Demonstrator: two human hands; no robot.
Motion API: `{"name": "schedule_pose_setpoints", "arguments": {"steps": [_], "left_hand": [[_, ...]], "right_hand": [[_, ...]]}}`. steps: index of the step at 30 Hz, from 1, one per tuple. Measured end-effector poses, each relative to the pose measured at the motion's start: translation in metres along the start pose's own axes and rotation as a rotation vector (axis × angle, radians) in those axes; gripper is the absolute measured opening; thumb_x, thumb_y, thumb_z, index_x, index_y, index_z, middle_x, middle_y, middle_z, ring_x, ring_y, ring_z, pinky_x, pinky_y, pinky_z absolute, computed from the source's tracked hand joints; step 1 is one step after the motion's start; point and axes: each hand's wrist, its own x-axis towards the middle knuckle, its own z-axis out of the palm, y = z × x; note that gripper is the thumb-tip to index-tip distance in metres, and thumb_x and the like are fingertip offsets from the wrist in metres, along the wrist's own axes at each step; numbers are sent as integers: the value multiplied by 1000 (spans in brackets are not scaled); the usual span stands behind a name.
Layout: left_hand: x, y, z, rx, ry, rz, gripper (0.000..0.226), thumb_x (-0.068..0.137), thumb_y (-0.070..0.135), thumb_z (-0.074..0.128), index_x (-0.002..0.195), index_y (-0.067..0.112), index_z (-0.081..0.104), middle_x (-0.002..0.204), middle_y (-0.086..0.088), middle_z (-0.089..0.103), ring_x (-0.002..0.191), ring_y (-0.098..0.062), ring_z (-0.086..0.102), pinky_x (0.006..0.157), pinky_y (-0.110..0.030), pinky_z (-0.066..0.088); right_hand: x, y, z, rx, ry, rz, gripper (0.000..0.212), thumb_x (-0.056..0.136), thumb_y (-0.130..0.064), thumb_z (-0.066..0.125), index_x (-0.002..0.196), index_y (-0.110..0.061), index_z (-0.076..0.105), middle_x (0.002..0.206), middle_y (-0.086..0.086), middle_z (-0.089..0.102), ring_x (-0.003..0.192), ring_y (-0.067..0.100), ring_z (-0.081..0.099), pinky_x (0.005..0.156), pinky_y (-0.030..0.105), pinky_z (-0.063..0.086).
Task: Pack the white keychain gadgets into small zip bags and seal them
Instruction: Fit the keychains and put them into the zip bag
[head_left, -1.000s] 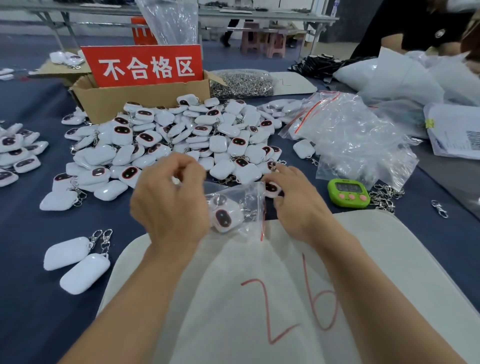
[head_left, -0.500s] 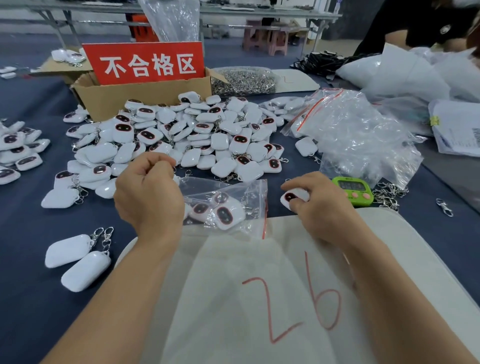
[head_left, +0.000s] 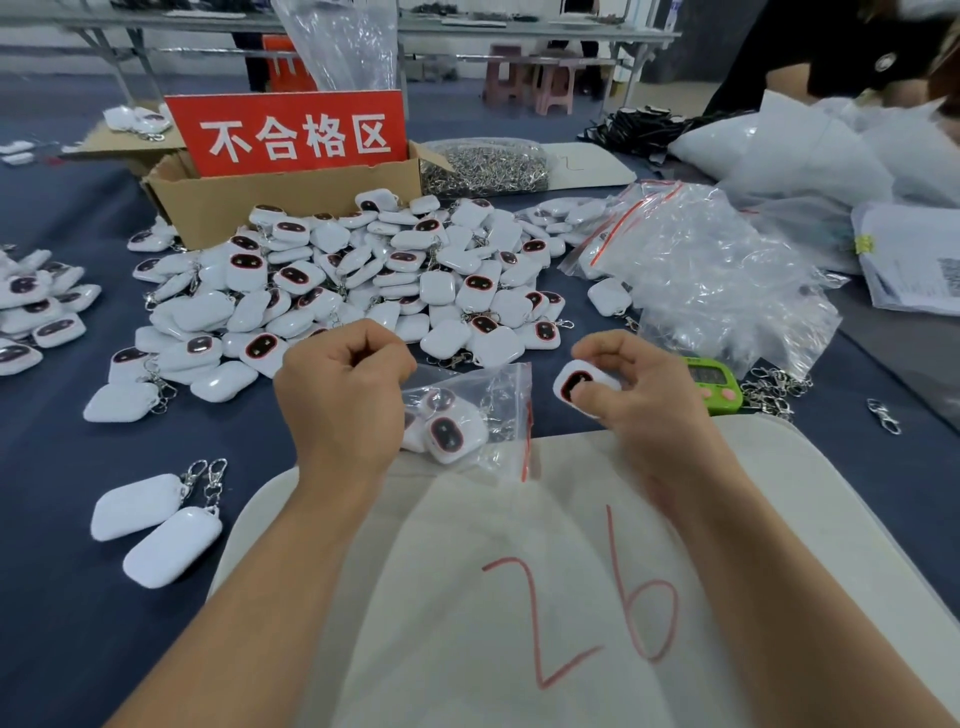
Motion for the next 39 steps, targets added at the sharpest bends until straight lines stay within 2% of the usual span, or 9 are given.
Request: {"name": "schedule_pose_setpoints", "arguments": {"steps": [3,6,8,12,20,24,29,35,39], "left_hand": [[0,-1,-1,-27,48,-9,16,61,11,55,57,19,68,48,7,54,52,-6,44,52,-19,35],[0,0,-1,-52,60,-7,19,62,10,54,56,21,68,49,9,55,52,-3,45,50,-13,33],[1,-1,-1,-54,60,-10,20,62,10,53,56,22,68,49,10,55,53,-3,46,51,-13,33],[-2,-1,2,-4,37,18,18,64,11,54,58,21,68,48,9,55,51,-4,45,51,-15,32],[15,-4,-14,-115,209,-88,22,59,10,51,54,21,69,48,6,49,50,-11,35,49,-23,28],[18,-5,-17,-134,250,-143,21,57,9,50,51,20,67,51,-1,48,52,-14,35,52,-25,29],[9,-2,-12,-40,195,-101,19,58,16,51,60,19,70,43,7,40,48,-16,32,53,-48,38],[10,-2,-13,-51,189,-94,20,61,14,51,60,20,70,46,7,47,50,-16,36,56,-44,37],[14,-2,-19,-60,240,-86,21,61,11,52,58,20,70,52,-7,52,52,-12,41,56,-29,32]], "right_hand": [[0,4,5,-57,30,-21,25,95,-6,66,100,-29,76,93,5,74,84,19,73,77,29,57],[0,7,7,-152,110,-60,19,99,-13,61,92,-29,68,83,3,69,72,14,62,67,30,51],[-1,5,8,7,133,-17,20,103,-11,55,95,-28,59,91,8,66,76,25,72,64,41,59],[-6,-3,13,304,101,52,10,105,-12,52,99,-19,55,92,23,66,61,32,73,47,31,52],[-2,-9,6,622,-37,286,22,103,-4,49,110,2,69,92,21,76,71,26,68,61,28,55],[-4,-7,6,545,-62,222,23,103,-2,45,107,5,67,86,20,75,63,23,61,55,26,42],[-6,-6,9,388,-95,176,26,103,-3,48,93,0,71,85,23,72,65,27,55,56,29,36],[-5,-6,9,326,-140,178,26,103,-7,50,90,-4,73,86,19,74,66,26,52,53,27,38],[-3,-7,11,266,-119,183,26,100,-7,51,86,-7,72,80,16,74,61,26,49,50,27,36]]}}
